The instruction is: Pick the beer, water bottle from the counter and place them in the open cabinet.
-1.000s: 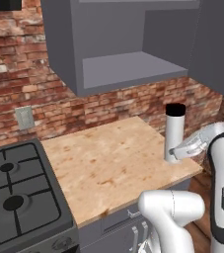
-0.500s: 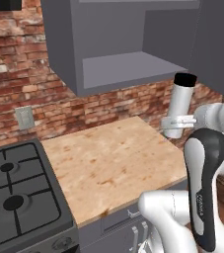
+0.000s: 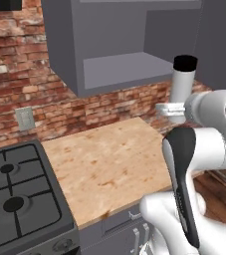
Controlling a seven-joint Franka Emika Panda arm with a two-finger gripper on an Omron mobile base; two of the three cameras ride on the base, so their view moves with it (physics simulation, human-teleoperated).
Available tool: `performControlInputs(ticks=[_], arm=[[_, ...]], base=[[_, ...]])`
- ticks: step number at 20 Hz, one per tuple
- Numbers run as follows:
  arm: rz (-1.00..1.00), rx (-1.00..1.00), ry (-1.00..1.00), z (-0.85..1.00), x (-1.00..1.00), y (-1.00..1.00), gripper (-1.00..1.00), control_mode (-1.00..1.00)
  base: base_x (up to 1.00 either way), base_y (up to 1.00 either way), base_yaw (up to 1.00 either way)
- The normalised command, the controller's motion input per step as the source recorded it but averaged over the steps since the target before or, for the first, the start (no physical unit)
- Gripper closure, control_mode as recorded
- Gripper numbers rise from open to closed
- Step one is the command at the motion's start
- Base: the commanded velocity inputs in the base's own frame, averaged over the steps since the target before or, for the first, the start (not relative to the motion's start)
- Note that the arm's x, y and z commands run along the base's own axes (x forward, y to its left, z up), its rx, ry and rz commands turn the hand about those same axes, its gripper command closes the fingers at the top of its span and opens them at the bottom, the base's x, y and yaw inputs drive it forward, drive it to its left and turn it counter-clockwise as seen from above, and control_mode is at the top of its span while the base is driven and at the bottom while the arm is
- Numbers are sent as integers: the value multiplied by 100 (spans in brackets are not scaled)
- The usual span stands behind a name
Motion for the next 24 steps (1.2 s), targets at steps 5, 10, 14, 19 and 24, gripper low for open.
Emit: performControlInputs(ticks=[5, 10, 14, 19, 24], arm=[[-4, 0, -6, 63, 14, 0, 100, -100], [-4, 1, 0, 3, 51, 2, 100, -100], [2, 0, -1, 5, 55, 13, 100, -100], [2, 0, -1, 15, 38, 4, 100, -100], [4, 3, 0, 0, 56, 6, 100, -100]], base=[[0, 0, 0], [0, 0, 0], [0, 0, 0], [0, 0, 0], [0, 0, 0]])
